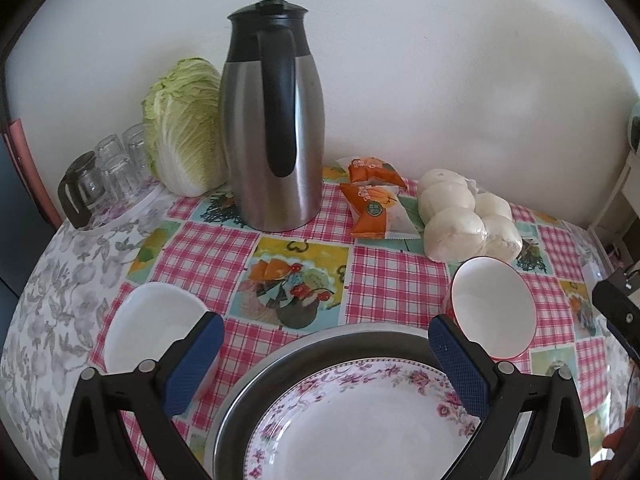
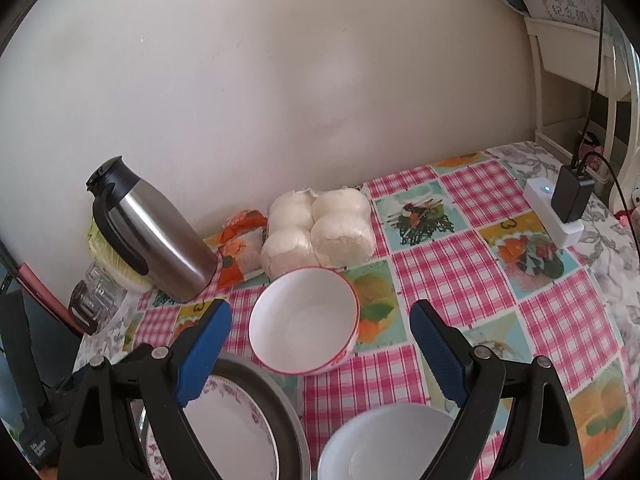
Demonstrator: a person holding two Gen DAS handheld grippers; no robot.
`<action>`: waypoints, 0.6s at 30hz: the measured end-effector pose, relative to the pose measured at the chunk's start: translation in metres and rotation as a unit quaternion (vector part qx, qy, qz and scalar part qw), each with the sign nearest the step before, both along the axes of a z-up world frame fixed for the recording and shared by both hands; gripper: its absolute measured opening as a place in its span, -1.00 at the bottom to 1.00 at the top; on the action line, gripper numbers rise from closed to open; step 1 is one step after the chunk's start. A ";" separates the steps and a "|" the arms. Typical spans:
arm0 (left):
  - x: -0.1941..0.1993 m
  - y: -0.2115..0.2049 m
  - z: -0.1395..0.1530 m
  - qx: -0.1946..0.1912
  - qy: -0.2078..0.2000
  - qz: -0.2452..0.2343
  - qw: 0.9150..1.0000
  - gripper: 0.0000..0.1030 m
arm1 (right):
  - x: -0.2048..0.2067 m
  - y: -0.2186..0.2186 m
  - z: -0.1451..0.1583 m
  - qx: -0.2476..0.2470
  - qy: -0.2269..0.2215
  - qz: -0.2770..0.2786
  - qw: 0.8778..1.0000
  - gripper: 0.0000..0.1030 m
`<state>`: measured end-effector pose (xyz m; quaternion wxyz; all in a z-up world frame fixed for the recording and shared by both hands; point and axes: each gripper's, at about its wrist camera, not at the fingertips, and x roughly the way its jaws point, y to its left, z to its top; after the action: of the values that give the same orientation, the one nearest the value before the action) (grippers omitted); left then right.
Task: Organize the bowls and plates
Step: 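Move both grippers toward the red-rimmed white bowl rim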
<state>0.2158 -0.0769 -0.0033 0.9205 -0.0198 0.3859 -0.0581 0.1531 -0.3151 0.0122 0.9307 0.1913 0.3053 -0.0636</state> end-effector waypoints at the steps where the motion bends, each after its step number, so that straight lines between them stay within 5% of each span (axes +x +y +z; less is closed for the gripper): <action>1: 0.001 -0.002 -0.001 0.000 0.000 -0.001 1.000 1.00 | 0.002 -0.001 -0.001 0.000 -0.002 0.000 1.000 0.77; 7: 0.007 -0.007 -0.006 0.003 0.002 -0.005 1.000 1.00 | 0.017 -0.003 -0.009 -0.001 -0.004 0.000 1.000 0.77; 18: 0.026 -0.027 -0.016 0.013 0.051 -0.025 0.998 1.00 | 0.041 -0.020 -0.043 0.011 0.071 0.003 0.997 0.77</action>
<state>0.2419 -0.1039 -0.0193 0.8980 -0.0016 0.4336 -0.0747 0.1944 -0.3351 -0.0303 0.9048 0.1958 0.3714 -0.0710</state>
